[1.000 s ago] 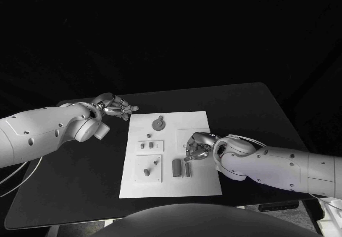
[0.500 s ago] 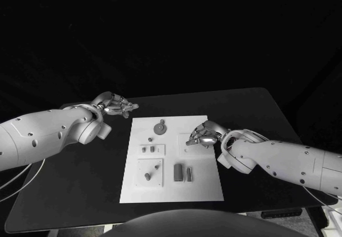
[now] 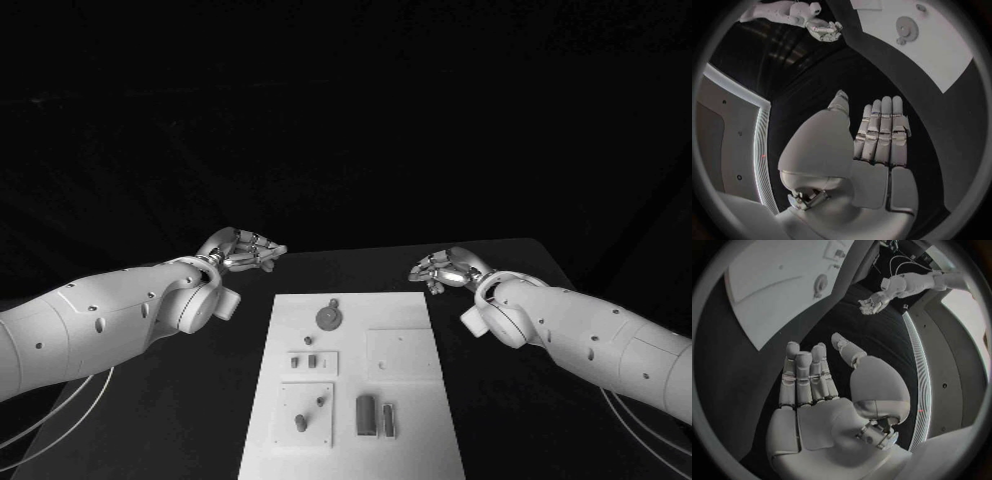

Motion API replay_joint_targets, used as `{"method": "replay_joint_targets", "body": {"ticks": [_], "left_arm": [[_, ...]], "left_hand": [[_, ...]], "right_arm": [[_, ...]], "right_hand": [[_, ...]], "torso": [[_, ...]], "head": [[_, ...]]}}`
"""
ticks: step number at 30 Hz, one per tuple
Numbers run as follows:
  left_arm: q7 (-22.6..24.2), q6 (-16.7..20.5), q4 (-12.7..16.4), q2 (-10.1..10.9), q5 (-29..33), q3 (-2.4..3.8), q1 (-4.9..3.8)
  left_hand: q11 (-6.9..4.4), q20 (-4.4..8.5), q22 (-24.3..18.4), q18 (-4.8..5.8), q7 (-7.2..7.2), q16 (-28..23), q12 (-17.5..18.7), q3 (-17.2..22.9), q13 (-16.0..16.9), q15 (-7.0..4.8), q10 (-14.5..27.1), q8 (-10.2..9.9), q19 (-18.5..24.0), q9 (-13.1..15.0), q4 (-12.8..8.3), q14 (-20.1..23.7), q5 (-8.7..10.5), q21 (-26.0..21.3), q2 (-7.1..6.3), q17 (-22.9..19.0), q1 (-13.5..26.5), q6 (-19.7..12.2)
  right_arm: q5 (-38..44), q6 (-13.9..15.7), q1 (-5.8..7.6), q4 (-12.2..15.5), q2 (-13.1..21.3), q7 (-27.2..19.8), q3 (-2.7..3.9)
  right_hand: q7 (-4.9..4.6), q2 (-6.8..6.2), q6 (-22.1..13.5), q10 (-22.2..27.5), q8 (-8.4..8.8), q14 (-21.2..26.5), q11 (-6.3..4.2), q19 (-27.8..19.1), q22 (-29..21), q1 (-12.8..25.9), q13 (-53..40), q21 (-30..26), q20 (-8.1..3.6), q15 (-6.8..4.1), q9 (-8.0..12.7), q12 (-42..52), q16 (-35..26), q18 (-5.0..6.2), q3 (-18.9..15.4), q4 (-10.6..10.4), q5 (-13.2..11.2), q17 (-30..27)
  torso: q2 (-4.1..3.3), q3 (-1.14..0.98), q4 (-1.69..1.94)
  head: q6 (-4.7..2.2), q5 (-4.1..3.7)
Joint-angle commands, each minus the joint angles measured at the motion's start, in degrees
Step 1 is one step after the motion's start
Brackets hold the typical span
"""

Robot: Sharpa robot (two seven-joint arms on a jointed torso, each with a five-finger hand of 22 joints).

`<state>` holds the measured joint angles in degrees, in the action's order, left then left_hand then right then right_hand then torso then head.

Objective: Assemble the parts on the task board

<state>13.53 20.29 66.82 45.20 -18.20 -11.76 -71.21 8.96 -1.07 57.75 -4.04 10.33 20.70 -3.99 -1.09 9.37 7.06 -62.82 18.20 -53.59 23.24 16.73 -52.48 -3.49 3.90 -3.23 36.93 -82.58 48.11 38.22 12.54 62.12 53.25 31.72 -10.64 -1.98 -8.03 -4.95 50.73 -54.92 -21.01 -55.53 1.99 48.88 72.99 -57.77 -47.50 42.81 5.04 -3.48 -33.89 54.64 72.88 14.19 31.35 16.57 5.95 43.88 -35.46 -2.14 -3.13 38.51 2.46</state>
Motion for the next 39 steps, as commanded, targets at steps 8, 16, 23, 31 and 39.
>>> {"method": "replay_joint_targets", "body": {"ticks": [8, 16, 23, 31, 39], "left_arm": [[3.4, -9.3, -6.1, -2.9, 11.8, 0.14, -0.04], [3.4, -12.1, -9.2, -5.2, 12.3, 1.34, -0.06], [4.3, -12.2, -7.8, -5.2, 12.1, 1.68, -0.06], [3.2, -11.4, -7.3, -5.3, 11.3, 1.62, 0.03], [4.9, -6.8, -3.4, -4.7, 12.2, 2.93, 1.46]], "left_hand": [[0.48, -3.41, -6.3, 0.54, -1.22, -7.9, 0.4, -2.9, -3.9, 3.11, 7.9, -2.6, 9.9, -1.0, 0.1, 8.6, 0.25, -0.4, 1.01, -4.7, -1.4, -4.4], [-1.08, -4.70, -9.7, 2.97, -3.48, -11.1, 0.5, -7.4, -5.7, 3.58, 15.6, -4.2, 17.4, -1.2, 0.1, 14.1, 0.70, -0.5, -1.04, -6.8, 2.7, -9.1], [-1.57, -4.33, -10.1, 3.47, -3.54, -11.2, 0.0, -6.5, -5.4, 3.29, 16.0, -4.1, 18.2, -0.7, 0.0, 14.6, 0.69, 0.0, -0.84, -7.0, 3.2, -10.2], [-8.96, 1.07, -57.7, 4.04, -10.33, -20.7, 4.0, 1.1, -9.4, -7.06, 62.8, -18.2, 53.6, -23.2, -16.7, 52.5, 3.49, -3.9, 3.23, -36.9, 25.9, -48.1], [-8.96, 1.07, -57.7, 4.04, -10.33, -20.7, 4.0, 1.1, -9.4, -7.06, 62.8, -18.2, 53.6, -23.2, -16.7, 52.5, 3.49, -3.9, 3.23, -36.9, 40.6, -48.1]], "right_arm": [[-12.4, -7.7, -0.52, -8.0, -2.9, -9.2, 2.94], [-15.0, -10.1, -0.47, -8.0, -3.3, -9.8, 5.35], [-15.1, -10.4, -0.42, -6.8, -3.2, -9.4, 5.55], [-14.5, -8.7, -0.33, -6.3, -2.4, -8.3, 5.51], [-17.0, -4.4, -0.50, -1.7, -0.8, -9.5, 5.13]], "right_hand": [[-2.41, 2.72, -5.7, 3.5, 3.09, 8.8, 6.07, -15.0, -7.6, 1.9, 23.6, -15.7, 5.01, 9.53, 3.9, -27.5, -30.9, -4.03, 1.6, -0.1, 0.2, -14.6], [-2.57, 2.97, -8.8, 4.1, 4.74, 14.3, 7.62, -24.5, -9.7, 5.4, 34.0, -23.4, 6.94, 12.63, 6.5, -39.4, -44.8, -6.80, -3.2, -0.3, 0.2, -19.2], [-3.23, 3.52, -9.3, 3.3, 4.97, 14.3, 8.14, -25.0, -9.6, 6.1, 37.0, -24.8, 7.09, 13.01, 7.4, -41.8, -47.2, -6.91, -4.5, -0.4, 0.2, -20.2], [8.03, 4.95, -50.7, 54.9, 21.01, 55.5, -1.99, -48.9, -28.6, 57.8, 47.5, -42.8, -5.04, 3.48, 33.9, -54.6, -72.9, -14.19, -31.4, -16.6, -5.9, -43.9], [8.03, 4.95, -50.7, 54.9, 21.01, 55.5, -1.99, -48.9, -73.0, 57.8, 47.5, -42.8, -5.04, 3.48, 33.9, -54.6, -72.9, -14.19, -31.4, -16.6, -5.9, -43.9]], "torso": [[0.56, 0.11, -0.19], [1.26, 0.11, -0.25], [1.67, 0.01, -0.24], [1.75, -0.10, -0.20], [2.96, 0.97, 1.39]], "head": [[-3.21, 0.92], [-3.97, 1.52], [-4.24, 2.11], [-3.97, 2.33], [-4.05, 0.04]]}}
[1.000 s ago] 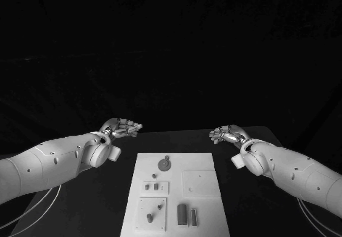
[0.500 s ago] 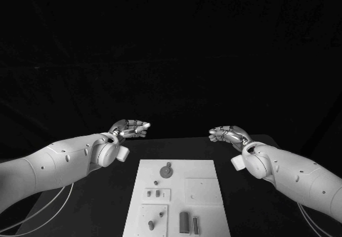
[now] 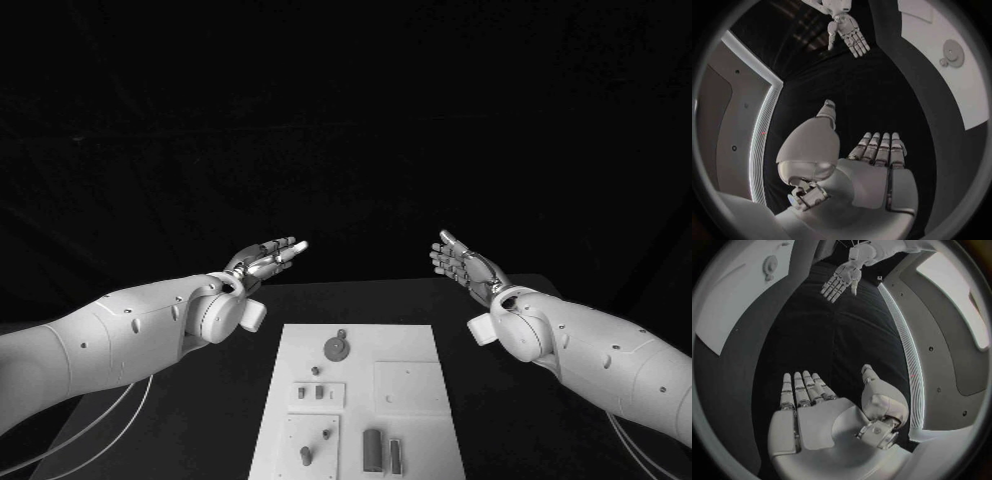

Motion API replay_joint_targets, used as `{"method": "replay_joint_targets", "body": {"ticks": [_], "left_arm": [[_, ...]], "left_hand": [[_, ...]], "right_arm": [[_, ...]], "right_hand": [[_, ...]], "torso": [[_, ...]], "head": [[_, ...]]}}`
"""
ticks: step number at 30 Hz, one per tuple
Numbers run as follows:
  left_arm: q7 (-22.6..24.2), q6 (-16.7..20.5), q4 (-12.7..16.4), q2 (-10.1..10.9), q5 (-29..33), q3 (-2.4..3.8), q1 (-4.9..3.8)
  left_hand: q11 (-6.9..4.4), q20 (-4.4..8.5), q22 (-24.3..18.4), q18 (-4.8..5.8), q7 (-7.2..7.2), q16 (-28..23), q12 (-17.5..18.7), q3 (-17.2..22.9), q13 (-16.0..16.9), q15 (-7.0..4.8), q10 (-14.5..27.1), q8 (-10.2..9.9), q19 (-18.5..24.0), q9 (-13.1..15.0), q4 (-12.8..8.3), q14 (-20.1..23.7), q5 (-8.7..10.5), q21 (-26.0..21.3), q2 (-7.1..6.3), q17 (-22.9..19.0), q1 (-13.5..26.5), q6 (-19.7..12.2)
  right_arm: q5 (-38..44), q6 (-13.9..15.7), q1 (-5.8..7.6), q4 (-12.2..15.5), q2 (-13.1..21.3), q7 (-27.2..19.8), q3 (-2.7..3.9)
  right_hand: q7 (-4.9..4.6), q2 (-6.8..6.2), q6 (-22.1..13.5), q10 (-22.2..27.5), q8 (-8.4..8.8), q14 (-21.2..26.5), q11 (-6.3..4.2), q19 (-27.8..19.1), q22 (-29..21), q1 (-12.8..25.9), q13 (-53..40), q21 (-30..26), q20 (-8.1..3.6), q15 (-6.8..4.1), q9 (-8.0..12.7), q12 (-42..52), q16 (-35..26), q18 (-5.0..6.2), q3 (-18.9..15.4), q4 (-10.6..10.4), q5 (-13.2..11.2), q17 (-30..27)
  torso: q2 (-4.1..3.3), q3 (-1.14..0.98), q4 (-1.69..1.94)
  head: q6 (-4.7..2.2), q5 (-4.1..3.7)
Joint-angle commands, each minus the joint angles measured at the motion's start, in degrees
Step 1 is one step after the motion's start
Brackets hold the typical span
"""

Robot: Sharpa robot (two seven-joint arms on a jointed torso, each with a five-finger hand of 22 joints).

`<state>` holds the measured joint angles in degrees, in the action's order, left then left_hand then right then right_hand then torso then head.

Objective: Assemble the parts on the task board

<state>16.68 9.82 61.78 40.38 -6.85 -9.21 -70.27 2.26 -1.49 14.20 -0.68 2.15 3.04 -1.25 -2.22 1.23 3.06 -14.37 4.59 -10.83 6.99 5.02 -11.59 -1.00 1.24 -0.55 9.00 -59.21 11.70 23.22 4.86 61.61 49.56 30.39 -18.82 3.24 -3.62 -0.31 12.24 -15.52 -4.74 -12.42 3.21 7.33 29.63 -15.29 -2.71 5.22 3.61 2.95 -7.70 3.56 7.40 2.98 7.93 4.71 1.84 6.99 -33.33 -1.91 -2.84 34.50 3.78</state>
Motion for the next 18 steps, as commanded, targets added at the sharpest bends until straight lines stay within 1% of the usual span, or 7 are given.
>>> {"method": "replay_joint_targets", "body": {"ticks": [1, 2, 4, 7, 9, 12, 18], "left_arm": [[2.1, 4.7, 2.6, 0.3, 1.1, 0.69, 0.85], [2.6, 5.9, 3.6, 0.4, 1.3, 1.03, 1.21], [3.8, 9.3, 6.6, 0.9, 2.0, 2.02, 2.29], [5.7, 14.4, 11.0, 1.6, 3.0, 3.47, 3.87], [7.4, 18.8, 14.8, 2.2, 3.8, 4.75, 5.26], [9.2, 23.9, 19.2, 2.9, 4.8, 6.21, 6.85], [12.1, 31.5, 25.8, 3.9, 6.3, 8.41, 9.23]], "left_hand": [[-2.26, 1.49, -14.2, 0.68, -2.15, -3.0, 1.3, 2.2, -1.2, -3.06, 14.4, -4.6, 10.8, -7.0, -5.0, 11.6, 1.00, -1.2, 0.55, -9.0, 18.8, -11.7], [-2.26, 1.49, -14.2, 0.68, -2.15, -3.0, 1.3, 2.2, -1.2, -3.06, 14.4, -4.6, 10.8, -7.0, -5.0, 11.6, 1.00, -1.2, 0.55, -9.0, 59.2, -11.7], [-2.26, 1.49, -14.2, 0.68, -2.15, -3.0, 1.3, 2.2, -1.2, -3.06, 14.4, -4.6, 10.8, -7.0, -5.0, 11.6, 1.00, -1.2, 0.55, -9.0, 59.2, -11.7], [-2.26, 1.49, -14.2, 0.68, -2.15, -3.0, 1.3, 2.2, -1.2, -3.06, 14.4, -4.6, 10.8, -7.0, -5.0, 11.6, 1.00, -1.2, 0.55, -9.0, 59.2, -11.7], [-2.26, 1.49, -14.2, 0.68, -2.15, -3.0, 1.3, 2.2, -1.2, -3.06, 14.4, -4.6, 10.8, -7.0, -5.0, 11.6, 1.00, -1.2, 0.55, -9.0, 59.2, -11.7], [-2.26, 1.49, -14.2, 0.68, -2.15, -3.0, 1.3, 2.2, -1.2, -3.06, 14.4, -4.6, 10.8, -7.0, -5.0, 11.6, 1.00, -1.2, 0.55, -9.0, 59.2, -11.7], [-2.26, 1.49, -14.2, 0.68, -2.15, -3.0, 1.3, 2.2, -1.2, -3.06, 14.4, -4.6, 10.8, -7.0, -5.0, 11.6, 1.00, -1.2, 0.55, -9.0, 59.2, -11.7]], "right_arm": [[-2.6, 4.3, -0.04, 3.1, 0.9, -1.6, -0.18], [-3.2, 5.4, -0.08, 4.2, 1.3, -1.9, -0.27], [-5.1, 8.6, -0.21, 7.7, 2.6, -2.7, -0.55], [-7.9, 13.3, -0.40, 12.7, 4.4, -4.0, -0.97], [-10.4, 17.5, -0.57, 17.1, 6.0, -5.1, -1.33], [-13.3, 22.5, -0.77, 22.5, 7.9, -6.5, -1.77], [-19.2, 32.4, -1.17, 33.1, 11.7, -9.1, -2.64]], "right_hand": [[3.62, 0.31, -12.2, 15.5, 4.74, 12.4, -3.21, -7.3, -29.6, 15.3, 2.7, -5.2, -3.61, -2.95, 7.7, -3.6, -7.4, -2.98, -7.9, -4.7, -1.8, -7.0], [3.62, 0.31, -12.2, 15.5, 4.74, 12.4, -3.21, -7.3, -29.6, 15.3, 2.7, -5.2, -3.61, -2.95, 7.7, -3.6, -7.4, -2.98, -7.9, -4.7, -1.8, -7.0], [3.62, 0.31, -12.2, 15.5, 4.74, 12.4, -3.21, -7.3, -29.6, 15.3, 2.7, -5.2, -3.61, -2.95, 7.7, -3.6, -7.4, -2.98, -7.9, -4.7, -1.8, -7.0], [3.62, 0.31, -12.2, 15.5, 4.74, 12.4, -3.21, -7.3, -29.6, 15.3, 2.7, -5.2, -3.61, -2.95, 7.7, -3.6, -7.4, -2.98, -7.9, -4.7, -1.8, -7.0], [3.62, 0.31, -12.2, 15.5, 4.74, 12.4, -3.21, -7.3, -29.6, 15.3, 2.7, -5.2, -3.61, -2.95, 7.7, -3.6, -7.4, -2.98, -7.9, -4.7, -1.8, -7.0], [3.62, 0.31, -12.2, 15.5, 4.74, 12.4, -3.21, -7.3, -29.6, 15.3, 2.7, -5.2, -3.61, -2.95, 7.7, -3.6, -7.4, -2.98, -7.9, -4.7, -1.8, -7.0], [3.62, 0.31, -12.2, 15.5, 4.74, 12.4, -3.21, -7.3, -29.6, 15.3, 2.7, -5.2, -3.61, -2.95, 7.7, -3.6, -7.4, -2.98, -7.9, -4.7, -1.8, -7.0]], "torso": [[1.09, 0.97, 1.45], [1.32, 1.18, 1.75], [1.78, 1.58, 2.36], [2.09, 1.86, 2.76], [2.15, 1.91, 2.84], [2.15, 1.91, 2.84], [2.15, 1.91, 2.84]], "head": [[-0.06, -1.77], [-0.07, -2.21], [-0.10, -3.08], [-0.12, -3.67], [-0.13, -3.78], [-0.13, -3.78], [-0.13, -3.78]]}}
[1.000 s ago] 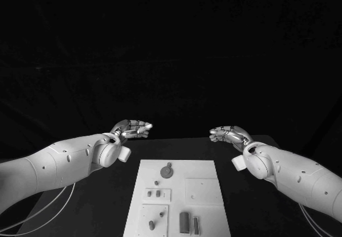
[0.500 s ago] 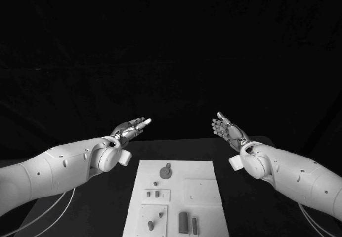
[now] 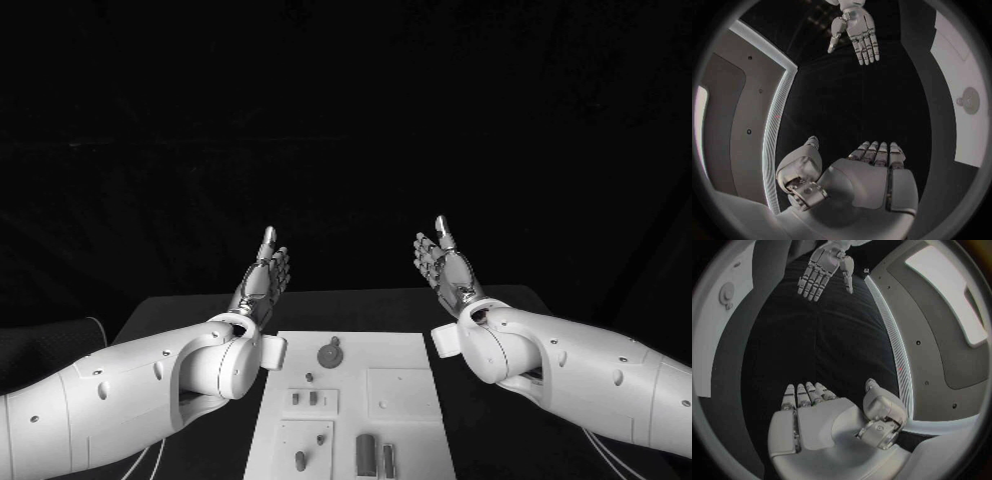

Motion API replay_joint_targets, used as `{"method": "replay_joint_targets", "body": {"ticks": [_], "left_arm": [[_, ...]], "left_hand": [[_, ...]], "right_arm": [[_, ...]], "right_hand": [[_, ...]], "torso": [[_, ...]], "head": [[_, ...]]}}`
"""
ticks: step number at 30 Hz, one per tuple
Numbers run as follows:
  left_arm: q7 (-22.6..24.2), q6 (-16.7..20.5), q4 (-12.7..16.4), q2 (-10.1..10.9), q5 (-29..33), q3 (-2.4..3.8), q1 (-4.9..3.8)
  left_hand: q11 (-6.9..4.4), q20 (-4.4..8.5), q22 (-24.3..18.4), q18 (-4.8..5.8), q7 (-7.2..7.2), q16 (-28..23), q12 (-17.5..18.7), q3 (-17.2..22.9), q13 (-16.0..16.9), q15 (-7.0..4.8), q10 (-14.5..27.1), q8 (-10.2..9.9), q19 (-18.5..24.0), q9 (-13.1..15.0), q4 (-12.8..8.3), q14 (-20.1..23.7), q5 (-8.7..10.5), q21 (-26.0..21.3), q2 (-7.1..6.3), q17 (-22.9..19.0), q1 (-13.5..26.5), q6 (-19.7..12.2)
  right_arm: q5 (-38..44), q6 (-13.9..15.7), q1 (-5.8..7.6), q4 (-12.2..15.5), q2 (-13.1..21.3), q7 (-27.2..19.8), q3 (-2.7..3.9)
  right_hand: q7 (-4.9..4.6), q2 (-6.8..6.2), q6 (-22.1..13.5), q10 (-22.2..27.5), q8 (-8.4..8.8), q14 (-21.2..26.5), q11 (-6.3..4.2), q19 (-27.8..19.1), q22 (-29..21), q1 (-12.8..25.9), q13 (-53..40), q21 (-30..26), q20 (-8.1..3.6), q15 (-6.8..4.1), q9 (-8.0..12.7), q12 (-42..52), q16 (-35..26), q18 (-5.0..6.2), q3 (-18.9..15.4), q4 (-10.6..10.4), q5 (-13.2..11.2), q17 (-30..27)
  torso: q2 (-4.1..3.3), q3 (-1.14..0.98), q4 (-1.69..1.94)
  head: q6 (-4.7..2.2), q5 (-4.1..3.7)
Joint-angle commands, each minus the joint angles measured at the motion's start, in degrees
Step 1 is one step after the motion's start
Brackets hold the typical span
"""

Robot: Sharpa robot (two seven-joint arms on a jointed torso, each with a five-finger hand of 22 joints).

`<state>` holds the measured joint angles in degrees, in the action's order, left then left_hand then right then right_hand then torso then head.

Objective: Assemble the parts on the task board

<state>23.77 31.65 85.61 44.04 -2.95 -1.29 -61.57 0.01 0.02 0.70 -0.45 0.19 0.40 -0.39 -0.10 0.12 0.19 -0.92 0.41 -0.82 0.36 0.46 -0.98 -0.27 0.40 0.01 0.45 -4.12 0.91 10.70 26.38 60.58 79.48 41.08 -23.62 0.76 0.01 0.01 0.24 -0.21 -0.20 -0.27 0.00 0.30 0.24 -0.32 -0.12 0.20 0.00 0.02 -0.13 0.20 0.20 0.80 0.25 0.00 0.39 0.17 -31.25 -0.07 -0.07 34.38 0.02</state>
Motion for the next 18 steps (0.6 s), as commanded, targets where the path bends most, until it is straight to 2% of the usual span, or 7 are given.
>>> {"method": "replay_joint_targets", "body": {"ticks": [1, 4, 8, 18], "left_arm": [[5.3, 10.4, 2.6, 0.4, 2.6, 0.70, 0.76], [5.8, 12.0, 3.9, 0.6, 2.9, 1.14, 1.25], [6.0, 12.5, 4.3, 0.7, 3.0, 1.29, 1.41], [6.0, 12.5, 4.3, 0.7, 3.0, 1.29, 1.41]], "left_hand": [[-0.01, -0.02, -0.7, 0.45, -0.19, -0.4, 0.4, 0.1, -0.1, -0.19, 0.9, -0.4, 0.8, -0.4, -0.5, 1.0, 0.27, -0.4, -0.01, -0.4, 4.1, -0.9], [-0.01, -0.02, -0.7, 0.45, -0.19, -0.4, 0.4, 0.1, -0.1, -0.19, 0.9, -0.4, 0.8, -0.4, -0.5, 1.0, 0.27, -0.4, -0.01, -0.4, 4.1, -0.9], [-0.01, -0.02, -0.7, 0.45, -0.19, -0.4, 0.4, 0.1, -0.1, -0.19, 0.9, -0.4, 0.8, -0.4, -0.5, 1.0, 0.27, -0.4, -0.01, -0.4, 4.1, -0.9], [-0.01, -0.02, -0.7, 0.45, -0.19, -0.4, 0.4, 0.1, -0.1, -0.19, 0.9, -0.4, 0.8, -0.4, -0.5, 1.0, 0.27, -0.4, -0.01, -0.4, 4.1, -0.9]], "right_arm": [[-7.4, 12.1, -0.19, 4.4, 1.4, -4.7, -0.26], [-9.0, 14.9, -0.31, 7.4, 2.5, -5.4, -0.51], [-10.5, 17.3, -0.41, 10.0, 3.5, -6.1, -0.72], [-10.7, 17.7, -0.42, 10.5, 3.6, -6.2, -0.76]], "right_hand": [[-0.01, -0.01, -0.2, 0.2, 0.20, 0.3, 0.00, -0.3, -0.2, 0.3, 0.1, -0.2, 0.00, -0.02, 0.1, -0.2, -0.2, -0.80, -0.3, 0.0, -0.4, -0.2], [-0.01, -0.01, -0.2, 0.2, 0.20, 0.3, 0.00, -0.3, -0.2, 0.3, 0.1, -0.2, 0.00, -0.02, 0.1, -0.2, -0.2, -0.80, -0.3, 0.0, -0.4, -0.2], [-0.01, -0.01, -0.2, 0.2, 0.20, 0.3, 0.00, -0.3, -0.2, 0.3, 0.1, -0.2, 0.00, -0.02, 0.1, -0.2, -0.2, -0.80, -0.3, 0.0, -0.4, -0.2], [-0.01, -0.01, -0.2, 0.2, 0.20, 0.3, 0.00, -0.3, -0.2, 0.3, 0.1, -0.2, 0.00, -0.02, 0.1, -0.2, -0.2, -0.80, -0.3, 0.0, -0.4, -0.2]], "torso": [[0.06, 0.07, 0.07], [0.06, 0.07, 0.07], [0.06, 0.07, 0.07], [0.06, 0.07, 0.07]], "head": [[0.00, -0.02], [0.00, -0.02], [0.00, -0.02], [0.00, -0.02]]}}
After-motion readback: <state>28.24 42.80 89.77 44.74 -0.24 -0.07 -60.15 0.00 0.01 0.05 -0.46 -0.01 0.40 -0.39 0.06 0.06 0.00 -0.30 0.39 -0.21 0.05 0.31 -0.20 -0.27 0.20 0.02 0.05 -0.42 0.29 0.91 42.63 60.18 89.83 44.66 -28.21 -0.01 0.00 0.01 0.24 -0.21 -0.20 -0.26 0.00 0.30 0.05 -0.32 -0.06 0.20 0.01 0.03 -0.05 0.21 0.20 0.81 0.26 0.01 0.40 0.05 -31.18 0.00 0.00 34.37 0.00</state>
